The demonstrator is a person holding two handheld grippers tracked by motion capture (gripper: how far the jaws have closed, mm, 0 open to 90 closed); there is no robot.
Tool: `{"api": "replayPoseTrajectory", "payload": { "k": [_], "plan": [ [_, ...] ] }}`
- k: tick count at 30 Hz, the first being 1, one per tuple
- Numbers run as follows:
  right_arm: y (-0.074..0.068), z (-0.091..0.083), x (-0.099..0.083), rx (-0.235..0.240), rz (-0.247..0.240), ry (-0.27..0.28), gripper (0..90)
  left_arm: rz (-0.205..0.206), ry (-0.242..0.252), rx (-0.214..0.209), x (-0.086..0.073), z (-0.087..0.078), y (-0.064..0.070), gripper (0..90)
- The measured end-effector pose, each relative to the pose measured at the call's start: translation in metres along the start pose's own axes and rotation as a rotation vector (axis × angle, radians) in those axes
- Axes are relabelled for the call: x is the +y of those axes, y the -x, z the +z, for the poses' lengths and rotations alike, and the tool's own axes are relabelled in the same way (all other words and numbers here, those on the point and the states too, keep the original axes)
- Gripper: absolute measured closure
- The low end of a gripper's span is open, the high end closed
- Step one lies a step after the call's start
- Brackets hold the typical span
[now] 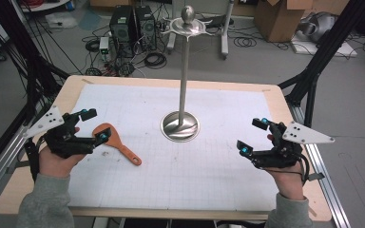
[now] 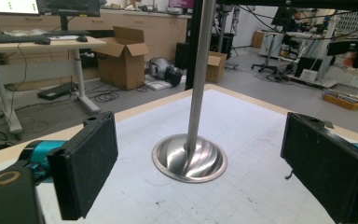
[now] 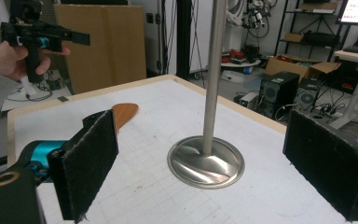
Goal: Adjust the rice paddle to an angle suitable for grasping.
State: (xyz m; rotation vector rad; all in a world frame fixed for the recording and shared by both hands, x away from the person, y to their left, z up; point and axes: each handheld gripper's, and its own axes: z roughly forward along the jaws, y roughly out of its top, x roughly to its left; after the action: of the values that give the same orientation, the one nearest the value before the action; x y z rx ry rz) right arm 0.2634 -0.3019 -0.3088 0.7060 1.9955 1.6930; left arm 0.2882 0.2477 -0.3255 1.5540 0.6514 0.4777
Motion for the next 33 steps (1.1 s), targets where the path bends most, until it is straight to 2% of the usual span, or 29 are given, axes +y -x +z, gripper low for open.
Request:
{"api": "replayPoseTrajectory", "payload": {
  "k": [3,5,9,12,17,22,26,28,30,31,33],
  "plan": [
    [0.000,-0.001,-0.001,0.000,0.005,-0.003,9.0,-0.014,-0.036,-0.006,-0.003,0.002,-0.001,18.1],
    [0.001,-0.001,-0.001,0.000,0.004,-0.002,8.9,0.004,-0.065,0.007,-0.003,0.004,0.000,25.3],
    [0.000,-0.001,-0.002,0.004,0.005,-0.001,8.9,0.007,-0.083,0.000,-0.005,0.007,0.001,32.3],
    [0.000,0.000,-0.003,0.009,0.004,-0.010,9.0,0.014,-0.099,0.002,-0.008,0.009,0.000,40.6],
    [0.000,0.001,-0.004,0.002,-0.003,-0.010,9.0,0.001,-0.125,0.008,-0.016,0.015,-0.005,54.8],
    [-0.001,-0.001,-0.003,0.009,-0.008,-0.004,9.0,-0.018,-0.169,0.024,-0.028,0.021,-0.013,69.8],
    [-0.001,0.000,-0.004,0.007,-0.006,-0.010,9.0,-0.016,-0.200,0.048,-0.039,0.028,-0.017,80.1],
    [-0.001,0.001,-0.005,0.008,0.001,-0.021,9.0,-0.008,-0.207,0.053,-0.041,0.030,-0.017,84.1],
    [-0.001,0.002,-0.006,0.008,-0.003,-0.024,9.0,0.025,-0.219,0.089,-0.046,0.035,-0.016,88.2],
    [-0.001,0.002,-0.006,0.007,-0.007,-0.026,9.0,0.029,-0.225,0.094,-0.047,0.036,-0.016,88.8],
    [-0.002,0.003,-0.006,0.010,-0.005,-0.028,9.0,0.010,-0.251,0.089,-0.050,0.042,-0.019,89.3]
  ]
}}
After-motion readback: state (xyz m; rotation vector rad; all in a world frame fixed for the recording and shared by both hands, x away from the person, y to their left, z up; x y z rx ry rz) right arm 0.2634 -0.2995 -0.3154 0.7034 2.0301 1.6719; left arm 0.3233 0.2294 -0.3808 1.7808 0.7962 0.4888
